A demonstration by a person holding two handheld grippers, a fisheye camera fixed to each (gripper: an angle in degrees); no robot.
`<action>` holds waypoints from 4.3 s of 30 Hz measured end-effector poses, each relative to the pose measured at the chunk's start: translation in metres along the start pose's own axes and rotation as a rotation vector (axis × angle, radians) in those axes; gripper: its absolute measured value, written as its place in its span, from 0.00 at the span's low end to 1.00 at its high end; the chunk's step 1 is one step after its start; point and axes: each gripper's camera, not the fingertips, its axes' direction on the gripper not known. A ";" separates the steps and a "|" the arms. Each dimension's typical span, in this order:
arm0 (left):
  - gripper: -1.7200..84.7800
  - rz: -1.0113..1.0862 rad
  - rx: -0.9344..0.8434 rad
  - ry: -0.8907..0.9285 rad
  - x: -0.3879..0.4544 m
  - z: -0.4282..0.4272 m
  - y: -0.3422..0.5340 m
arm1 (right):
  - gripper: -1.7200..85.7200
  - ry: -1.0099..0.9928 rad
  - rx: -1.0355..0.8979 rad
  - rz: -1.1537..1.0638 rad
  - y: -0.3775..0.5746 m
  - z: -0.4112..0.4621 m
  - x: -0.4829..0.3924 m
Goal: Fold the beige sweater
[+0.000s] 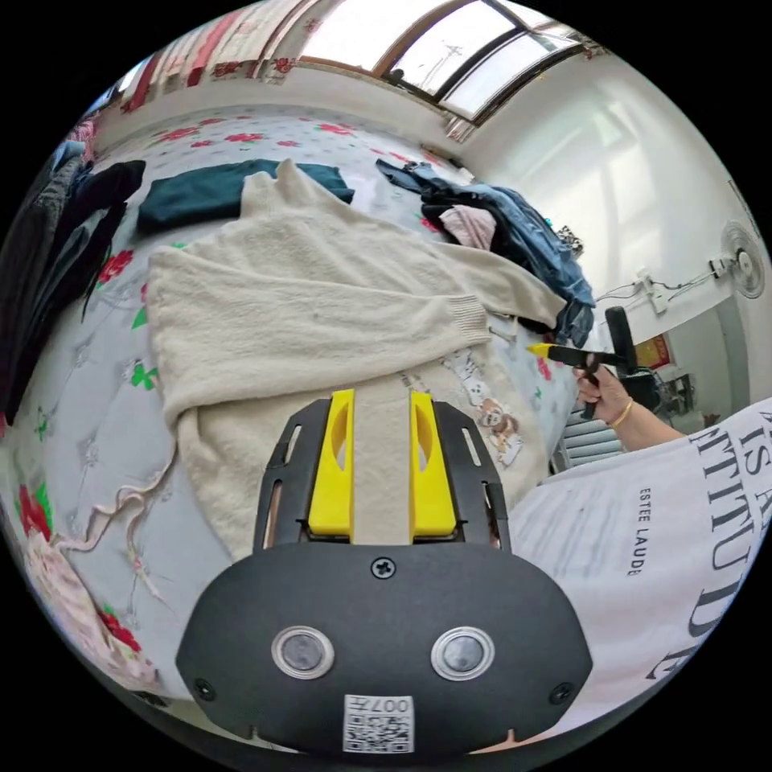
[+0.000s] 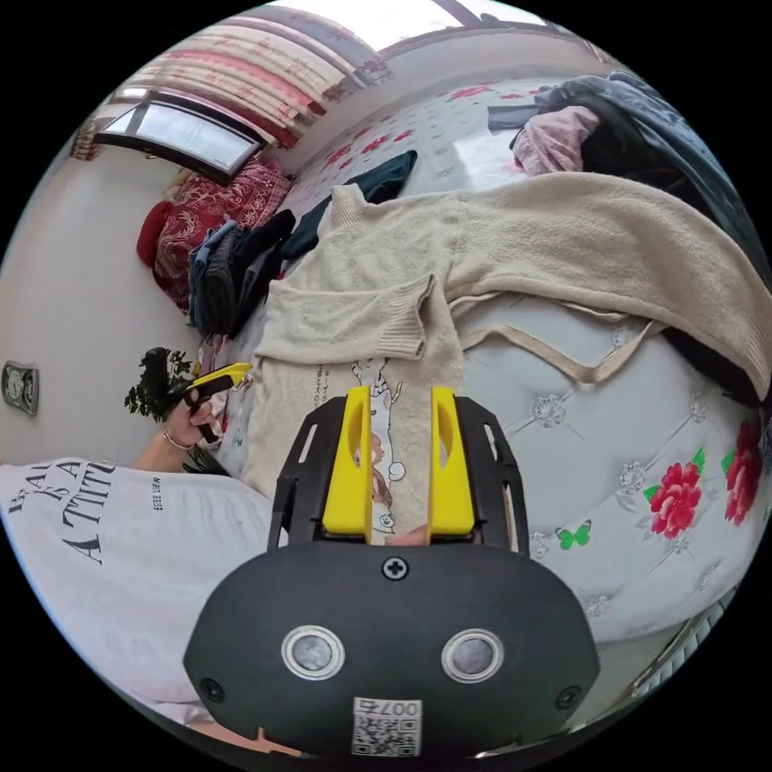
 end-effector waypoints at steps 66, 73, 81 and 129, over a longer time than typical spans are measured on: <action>0.01 -0.545 0.157 -0.212 -0.112 -0.043 0.084 | 0.07 -0.248 -0.283 -0.832 0.025 0.186 -0.268; 0.05 -0.456 0.191 -0.201 -0.154 -0.049 0.046 | 0.08 -0.151 -0.262 -0.685 -0.011 0.181 -0.215; 0.14 -0.236 0.274 -0.022 -0.192 -0.014 -0.142 | 0.11 0.009 0.024 -0.475 -0.183 0.141 -0.148; 0.14 -0.332 -0.067 -0.166 -0.014 -0.019 0.141 | 0.12 0.220 -0.236 -0.296 0.041 0.061 -0.104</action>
